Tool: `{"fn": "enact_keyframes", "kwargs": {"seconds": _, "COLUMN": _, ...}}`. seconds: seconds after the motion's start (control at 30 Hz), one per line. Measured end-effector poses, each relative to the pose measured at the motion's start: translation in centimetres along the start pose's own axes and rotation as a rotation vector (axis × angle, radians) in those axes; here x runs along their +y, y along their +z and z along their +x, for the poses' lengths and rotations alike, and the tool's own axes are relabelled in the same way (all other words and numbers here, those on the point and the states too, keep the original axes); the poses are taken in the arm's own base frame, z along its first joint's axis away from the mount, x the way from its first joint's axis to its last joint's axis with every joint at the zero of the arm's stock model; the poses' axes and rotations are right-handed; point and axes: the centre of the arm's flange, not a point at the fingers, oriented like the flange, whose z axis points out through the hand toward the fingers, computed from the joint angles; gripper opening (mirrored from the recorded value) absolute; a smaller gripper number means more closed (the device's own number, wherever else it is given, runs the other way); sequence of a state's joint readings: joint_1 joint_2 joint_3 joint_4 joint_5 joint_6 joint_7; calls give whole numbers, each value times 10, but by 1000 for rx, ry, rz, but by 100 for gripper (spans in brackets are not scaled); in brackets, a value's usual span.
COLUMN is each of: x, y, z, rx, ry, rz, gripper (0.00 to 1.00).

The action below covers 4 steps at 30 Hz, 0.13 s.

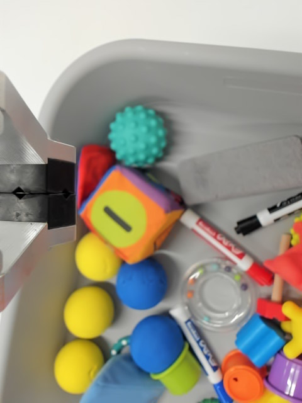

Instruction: Pick an object from the bin

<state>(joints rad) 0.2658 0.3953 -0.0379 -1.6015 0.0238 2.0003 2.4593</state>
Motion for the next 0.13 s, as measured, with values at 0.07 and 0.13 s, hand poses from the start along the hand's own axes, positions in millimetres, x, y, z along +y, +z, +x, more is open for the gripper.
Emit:
{"fn": "enact_keyframes", "kwargs": {"seconds": 0.07, "x": 0, "y": 0, "z": 0, "rx": 0, "ry": 0, "rz": 0, "gripper": 0}}
{"fn": "enact_keyframes", "kwargs": {"seconds": 0.13, "x": 0, "y": 0, "z": 0, "rx": 0, "ry": 0, "rz": 0, "gripper": 0}}
